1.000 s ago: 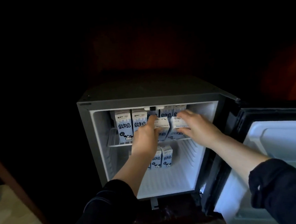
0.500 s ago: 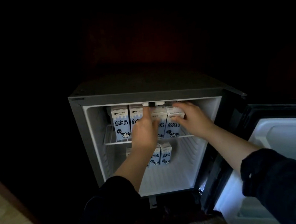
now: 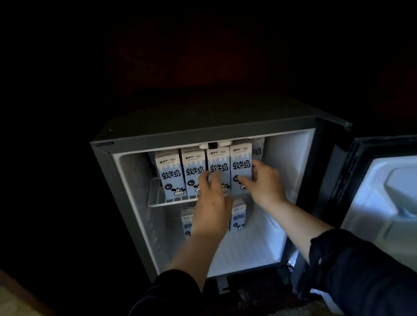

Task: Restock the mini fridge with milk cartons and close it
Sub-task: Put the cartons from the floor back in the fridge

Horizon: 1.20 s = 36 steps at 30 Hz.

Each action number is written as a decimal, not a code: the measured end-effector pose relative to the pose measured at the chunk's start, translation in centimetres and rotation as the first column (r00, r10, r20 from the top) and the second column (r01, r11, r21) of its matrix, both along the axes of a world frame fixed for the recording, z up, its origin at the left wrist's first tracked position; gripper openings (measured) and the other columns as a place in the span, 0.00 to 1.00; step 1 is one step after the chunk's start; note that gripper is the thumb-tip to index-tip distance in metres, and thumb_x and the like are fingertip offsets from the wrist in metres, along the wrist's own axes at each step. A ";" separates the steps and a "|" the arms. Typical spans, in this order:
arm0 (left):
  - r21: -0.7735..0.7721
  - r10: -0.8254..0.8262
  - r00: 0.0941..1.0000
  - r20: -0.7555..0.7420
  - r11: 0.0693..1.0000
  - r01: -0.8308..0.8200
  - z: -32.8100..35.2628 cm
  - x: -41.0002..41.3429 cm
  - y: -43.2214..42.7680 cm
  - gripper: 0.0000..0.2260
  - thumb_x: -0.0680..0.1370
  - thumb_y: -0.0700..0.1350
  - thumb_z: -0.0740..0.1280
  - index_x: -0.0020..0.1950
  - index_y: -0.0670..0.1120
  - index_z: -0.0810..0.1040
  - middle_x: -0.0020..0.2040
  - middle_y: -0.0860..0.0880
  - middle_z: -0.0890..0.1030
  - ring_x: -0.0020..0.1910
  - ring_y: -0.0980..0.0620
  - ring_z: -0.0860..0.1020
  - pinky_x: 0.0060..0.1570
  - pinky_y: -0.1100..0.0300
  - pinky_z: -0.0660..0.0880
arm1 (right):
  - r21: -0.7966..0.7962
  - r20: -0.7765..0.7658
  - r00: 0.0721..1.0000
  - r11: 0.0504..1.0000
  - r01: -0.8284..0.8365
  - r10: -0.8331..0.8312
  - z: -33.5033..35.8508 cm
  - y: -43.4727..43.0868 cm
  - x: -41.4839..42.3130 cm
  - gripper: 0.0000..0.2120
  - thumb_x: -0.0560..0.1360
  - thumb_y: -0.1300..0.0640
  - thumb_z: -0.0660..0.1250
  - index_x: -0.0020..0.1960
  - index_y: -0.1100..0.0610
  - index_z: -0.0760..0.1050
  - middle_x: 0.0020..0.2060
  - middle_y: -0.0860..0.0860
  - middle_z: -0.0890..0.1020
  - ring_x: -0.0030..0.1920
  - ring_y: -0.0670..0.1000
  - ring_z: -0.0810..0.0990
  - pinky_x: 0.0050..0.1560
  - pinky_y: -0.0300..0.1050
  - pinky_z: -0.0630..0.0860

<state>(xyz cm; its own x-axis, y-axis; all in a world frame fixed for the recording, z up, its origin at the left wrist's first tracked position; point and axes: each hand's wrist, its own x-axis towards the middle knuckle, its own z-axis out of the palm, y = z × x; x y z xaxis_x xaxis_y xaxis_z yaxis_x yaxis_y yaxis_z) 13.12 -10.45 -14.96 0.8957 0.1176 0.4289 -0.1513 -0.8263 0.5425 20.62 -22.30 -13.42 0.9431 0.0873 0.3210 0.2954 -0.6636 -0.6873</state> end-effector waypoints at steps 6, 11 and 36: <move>0.137 -0.027 0.995 -0.093 0.990 0.039 -2.1 0.5 0.3 0.22 0.79 0.42 0.60 0.72 0.44 0.60 0.72 0.46 0.58 0.62 0.48 0.73 0.61 0.58 0.72 | -0.014 0.035 0.999 0.999 0.033 -0.033 -1.5 0.7 0.1 0.13 0.75 0.56 0.69 0.57 0.60 0.78 0.49 0.56 0.83 0.45 0.52 0.80 0.45 0.43 0.76; 0.123 -0.036 0.997 -0.061 0.991 0.044 -3.0 1.2 0.9 0.23 0.80 0.43 0.60 0.74 0.44 0.59 0.72 0.47 0.61 0.66 0.49 0.69 0.67 0.59 0.65 | -0.012 -0.013 0.998 0.998 0.068 -0.068 -2.3 0.9 0.8 0.14 0.75 0.56 0.68 0.58 0.61 0.78 0.50 0.56 0.83 0.47 0.53 0.81 0.45 0.39 0.73; 0.158 -0.252 0.688 -0.680 0.867 0.473 2.5 -5.6 -7.4 0.18 0.81 0.55 0.54 0.57 0.44 0.74 0.58 0.42 0.75 0.56 0.44 0.74 0.49 0.57 0.69 | -0.471 -0.104 0.993 0.877 -0.091 0.047 1.7 -12.3 -10.6 0.10 0.76 0.48 0.63 0.45 0.53 0.78 0.43 0.52 0.84 0.48 0.56 0.81 0.45 0.47 0.76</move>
